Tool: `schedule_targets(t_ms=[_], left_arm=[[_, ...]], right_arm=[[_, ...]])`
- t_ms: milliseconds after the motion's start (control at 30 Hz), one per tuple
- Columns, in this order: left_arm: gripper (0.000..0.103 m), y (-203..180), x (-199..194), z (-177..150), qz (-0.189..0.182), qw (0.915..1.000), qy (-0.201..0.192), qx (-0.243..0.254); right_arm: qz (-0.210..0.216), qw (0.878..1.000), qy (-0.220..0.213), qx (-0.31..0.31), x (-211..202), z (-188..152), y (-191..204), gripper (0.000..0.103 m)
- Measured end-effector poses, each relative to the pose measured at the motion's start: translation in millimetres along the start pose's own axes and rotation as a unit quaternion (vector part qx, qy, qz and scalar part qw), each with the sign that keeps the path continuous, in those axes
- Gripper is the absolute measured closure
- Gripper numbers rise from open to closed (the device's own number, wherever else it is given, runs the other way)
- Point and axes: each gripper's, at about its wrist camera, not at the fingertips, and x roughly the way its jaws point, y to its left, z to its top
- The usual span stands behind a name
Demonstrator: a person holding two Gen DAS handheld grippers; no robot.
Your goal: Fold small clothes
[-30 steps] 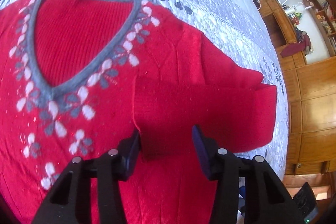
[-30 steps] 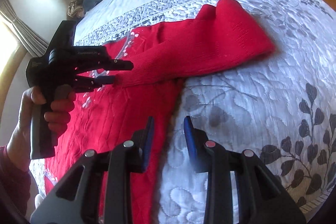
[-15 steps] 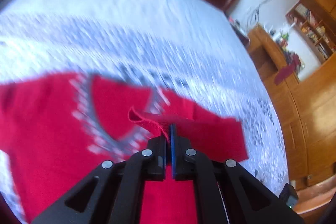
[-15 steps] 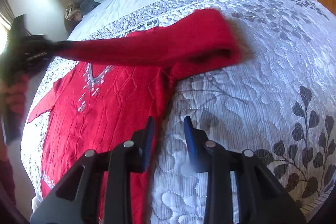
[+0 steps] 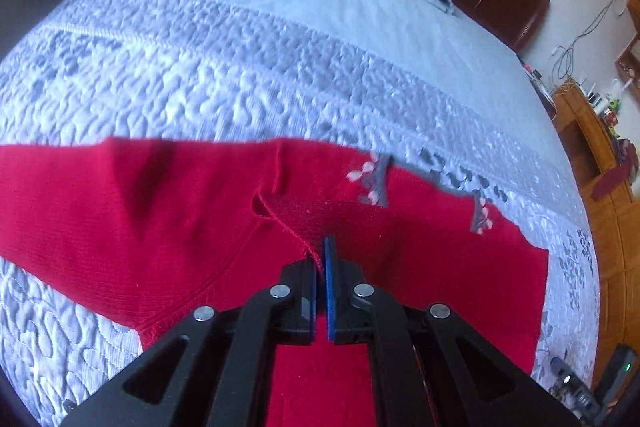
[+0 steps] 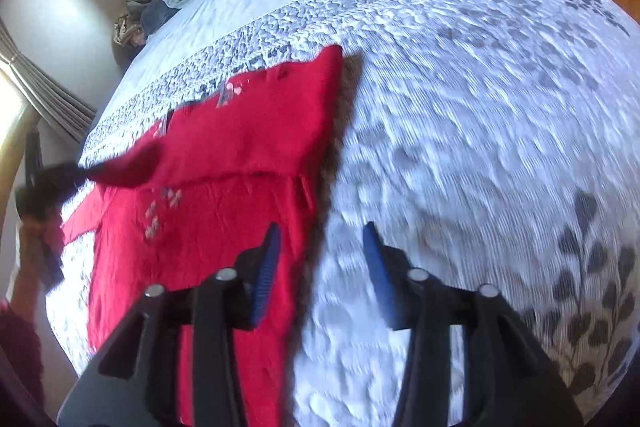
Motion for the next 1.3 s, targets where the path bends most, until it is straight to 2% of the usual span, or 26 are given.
schedule_targets(t_ms=[100, 233, 300, 333, 467, 567, 667, 733, 767, 867, 967, 1067, 1133, 1300], left_arm=[[0.1, 8, 8, -5, 0.001, 0.9999, 0.011, 0.0], [0.1, 15, 7, -2, -0.003, 0.9998, 0.018, 0.011], [0.1, 17, 9, 0, -0.003, 0.9995, 0.024, 0.02], [0.1, 18, 8, 1, -0.003, 0.9994, 0.025, 0.023], [0.099, 26, 13, 1, -0.008, 0.9991, 0.032, 0.027], [0.097, 31, 27, -4, 0.002, 0.9975, 0.058, 0.041], [0.092, 38, 25, -5, -0.018, 0.9977, 0.051, 0.04], [0.067, 43, 20, -1, -0.031, 0.998, 0.047, 0.03], [0.049, 44, 20, 1, -0.035, 0.998, 0.046, 0.027], [0.047, 43, 20, 10, -0.039, 0.9978, 0.046, 0.027], [0.049, 36, 32, 14, -0.022, 0.997, 0.064, 0.038], [0.049, 29, 39, 9, 0.004, 0.9967, 0.059, 0.056], [0.049, 23, 42, 4, 0.022, 0.9959, 0.05, 0.072], [0.049, 4, 22, -3, 0.054, 0.995, 0.011, 0.083]], right_arm=[[0.021, 0.999, 0.037, 0.027, 25, 28, -1, 0.054], [0.023, 0.994, 0.092, 0.049, 62, 57, 2, 0.053], [0.04, 0.991, 0.119, 0.054, 76, 62, 3, 0.09], [0.032, 0.989, 0.136, 0.055, 82, 64, 4, 0.091], [0.03, 0.988, 0.137, 0.059, 72, 71, -9, 0.095], [0.021, 0.983, 0.164, 0.074, 80, 71, -26, 0.095], [0.021, 0.986, 0.156, 0.049, 79, 71, -21, 0.088], [0.012, 0.99, 0.139, 0.037, 71, 70, -15, 0.078], [0.002, 0.991, 0.129, 0.03, 66, 68, -13, 0.071], [-0.021, 0.995, 0.096, 0.019, 49, 59, -8, 0.069], [-0.038, 0.997, 0.062, -0.001, 30, 41, 2, 0.068], [-0.053, 0.998, 0.034, -0.02, 19, 33, 12, 0.068], [-0.037, 0.999, 0.016, -0.028, 17, 39, 20, 0.068], [0.006, 0.998, 0.049, -0.04, 42, 58, 37, 0.068]])
